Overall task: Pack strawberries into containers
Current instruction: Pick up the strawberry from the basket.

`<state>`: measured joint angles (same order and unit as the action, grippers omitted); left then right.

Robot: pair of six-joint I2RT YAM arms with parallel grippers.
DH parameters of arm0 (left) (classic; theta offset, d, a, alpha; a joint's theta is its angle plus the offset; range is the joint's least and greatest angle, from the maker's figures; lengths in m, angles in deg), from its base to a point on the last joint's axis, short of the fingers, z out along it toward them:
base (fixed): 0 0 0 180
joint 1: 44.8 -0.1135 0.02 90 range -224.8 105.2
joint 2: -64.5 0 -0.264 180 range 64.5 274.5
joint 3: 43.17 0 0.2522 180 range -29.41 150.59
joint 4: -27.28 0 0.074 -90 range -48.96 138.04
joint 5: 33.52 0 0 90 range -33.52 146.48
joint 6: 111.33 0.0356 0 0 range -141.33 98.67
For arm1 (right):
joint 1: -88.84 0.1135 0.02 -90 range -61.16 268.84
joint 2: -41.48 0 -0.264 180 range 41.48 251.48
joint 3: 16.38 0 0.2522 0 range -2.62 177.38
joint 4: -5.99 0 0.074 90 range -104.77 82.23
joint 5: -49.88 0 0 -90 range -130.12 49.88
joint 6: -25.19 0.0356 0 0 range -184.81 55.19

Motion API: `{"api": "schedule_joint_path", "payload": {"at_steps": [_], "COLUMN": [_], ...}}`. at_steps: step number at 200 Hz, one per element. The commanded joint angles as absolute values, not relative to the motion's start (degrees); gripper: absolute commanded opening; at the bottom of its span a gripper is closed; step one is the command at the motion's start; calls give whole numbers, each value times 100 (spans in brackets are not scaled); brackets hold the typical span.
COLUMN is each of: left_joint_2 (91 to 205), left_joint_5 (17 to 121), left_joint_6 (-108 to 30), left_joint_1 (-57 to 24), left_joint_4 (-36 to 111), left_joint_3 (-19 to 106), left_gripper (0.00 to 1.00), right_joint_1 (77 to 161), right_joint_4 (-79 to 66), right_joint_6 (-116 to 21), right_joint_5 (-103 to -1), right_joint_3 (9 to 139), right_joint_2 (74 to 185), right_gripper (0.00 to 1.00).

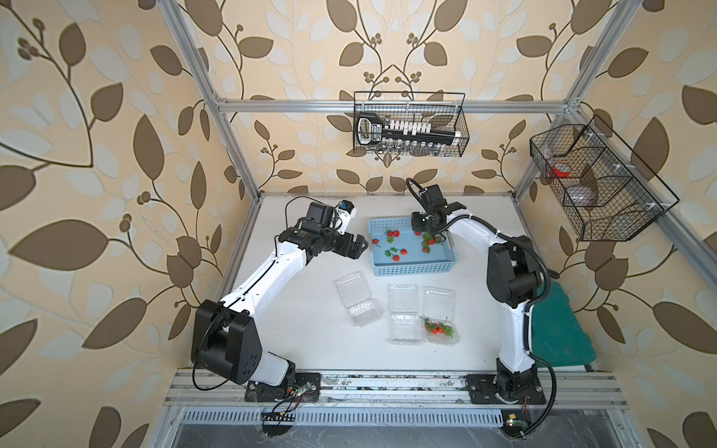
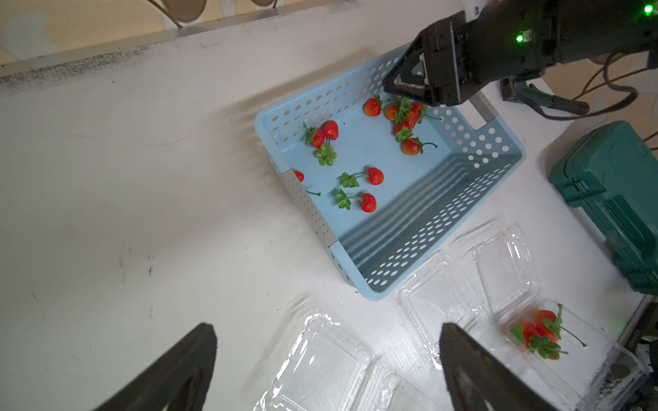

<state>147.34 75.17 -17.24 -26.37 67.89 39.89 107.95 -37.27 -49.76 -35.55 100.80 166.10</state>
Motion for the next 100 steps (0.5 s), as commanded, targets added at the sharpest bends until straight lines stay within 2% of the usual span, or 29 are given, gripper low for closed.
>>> {"api": "schedule_joint_path", "payload": {"at_steps": [1,100], "left_joint_2": [14550,14632], "left_joint_5": [7405,7397], "left_joint_6": [-1659,-1646], "left_joint_1": [-2591,-2586], "left_joint_4": [6738,6728], "left_joint_3": [4055,4056], "left_gripper": [99,99], "right_joint_1": [10816,10814], "right_joint_4": [-4273,-4121], "right_joint_6": [-5572,-6384], "right_joint_5": [-3451,-3345], "right_joint_3": [10576,10605], "right_joint_2": [16981,17387], "right_gripper": [37,38]}}
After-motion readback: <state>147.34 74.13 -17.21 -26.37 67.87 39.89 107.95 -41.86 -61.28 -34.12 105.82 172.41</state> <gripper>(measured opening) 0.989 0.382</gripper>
